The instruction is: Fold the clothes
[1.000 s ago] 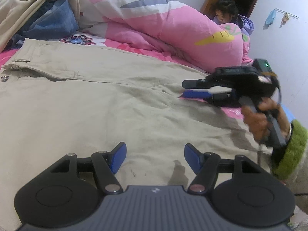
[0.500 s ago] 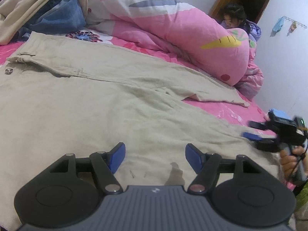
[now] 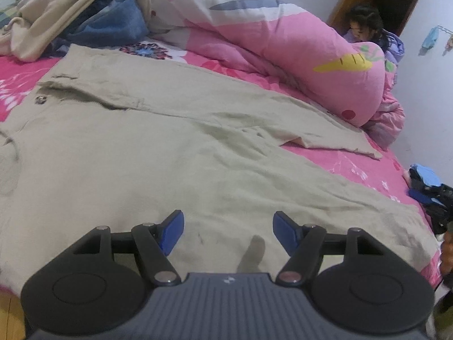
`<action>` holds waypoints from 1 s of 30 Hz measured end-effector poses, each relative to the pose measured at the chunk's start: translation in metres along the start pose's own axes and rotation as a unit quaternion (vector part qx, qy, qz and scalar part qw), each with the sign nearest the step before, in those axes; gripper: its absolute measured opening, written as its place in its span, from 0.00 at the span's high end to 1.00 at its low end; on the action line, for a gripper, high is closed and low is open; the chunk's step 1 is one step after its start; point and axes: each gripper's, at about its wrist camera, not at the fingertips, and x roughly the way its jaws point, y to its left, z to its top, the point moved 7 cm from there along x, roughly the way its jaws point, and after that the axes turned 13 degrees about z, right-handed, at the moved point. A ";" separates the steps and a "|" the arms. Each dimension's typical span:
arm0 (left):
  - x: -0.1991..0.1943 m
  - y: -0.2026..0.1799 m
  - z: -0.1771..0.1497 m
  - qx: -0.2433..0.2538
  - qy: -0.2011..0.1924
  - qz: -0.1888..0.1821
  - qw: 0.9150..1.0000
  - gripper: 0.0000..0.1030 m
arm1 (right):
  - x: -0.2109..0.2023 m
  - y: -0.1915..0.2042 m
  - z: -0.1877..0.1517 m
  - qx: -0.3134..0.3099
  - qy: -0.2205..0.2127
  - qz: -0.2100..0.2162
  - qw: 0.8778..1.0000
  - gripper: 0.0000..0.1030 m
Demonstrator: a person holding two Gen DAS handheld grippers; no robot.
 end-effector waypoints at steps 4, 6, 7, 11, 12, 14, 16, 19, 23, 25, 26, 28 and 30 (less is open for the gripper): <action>-0.009 -0.005 -0.008 0.022 0.000 0.029 0.999 0.30 | 0.077 0.089 -0.049 -0.148 0.093 0.065 0.982 0.72; -0.011 -0.007 -0.013 0.040 -0.003 0.043 0.998 0.30 | 0.089 0.096 -0.064 -0.182 0.118 0.062 0.974 0.73; -0.012 -0.007 -0.015 0.047 -0.006 0.048 0.998 0.30 | 0.086 0.088 -0.068 -0.189 0.123 0.048 0.973 0.73; -0.011 -0.004 -0.021 0.053 -0.015 0.044 0.998 0.28 | 0.025 0.016 -0.063 -0.153 0.099 -0.045 0.982 0.74; -0.010 -0.003 -0.022 0.052 -0.017 0.040 0.998 0.28 | 0.002 -0.007 -0.056 -0.132 0.081 -0.069 0.986 0.74; -0.010 -0.001 -0.023 0.051 -0.021 0.032 0.998 0.26 | -0.043 -0.058 -0.047 -0.095 0.053 -0.152 0.982 0.74; -0.009 -0.001 -0.022 0.047 -0.021 0.026 0.998 0.25 | -0.095 -0.103 -0.039 -0.027 0.010 -0.211 0.977 0.74; -0.009 -0.001 -0.019 0.040 -0.020 0.029 0.999 0.25 | -0.155 -0.134 -0.037 0.058 -0.052 -0.243 0.967 0.75; -0.020 -0.009 -0.017 0.028 -0.027 0.021 0.999 0.25 | -0.176 -0.120 -0.048 0.034 -0.048 -0.348 0.936 0.70; -0.031 -0.021 -0.016 0.039 -0.035 0.014 0.999 0.24 | -0.164 -0.087 -0.048 0.015 -0.054 -0.311 0.949 0.63; -0.034 -0.028 -0.017 0.047 -0.038 0.011 0.998 0.23 | -0.151 -0.068 -0.048 0.007 -0.058 -0.281 0.958 0.49; -0.037 -0.047 -0.018 0.061 -0.038 0.006 0.997 0.18 | -0.124 -0.034 -0.046 -0.004 -0.062 -0.215 0.975 0.31; -0.035 -0.067 -0.021 0.071 -0.034 0.000 0.997 0.10 | -0.096 -0.010 -0.051 -0.010 -0.038 -0.169 0.985 0.24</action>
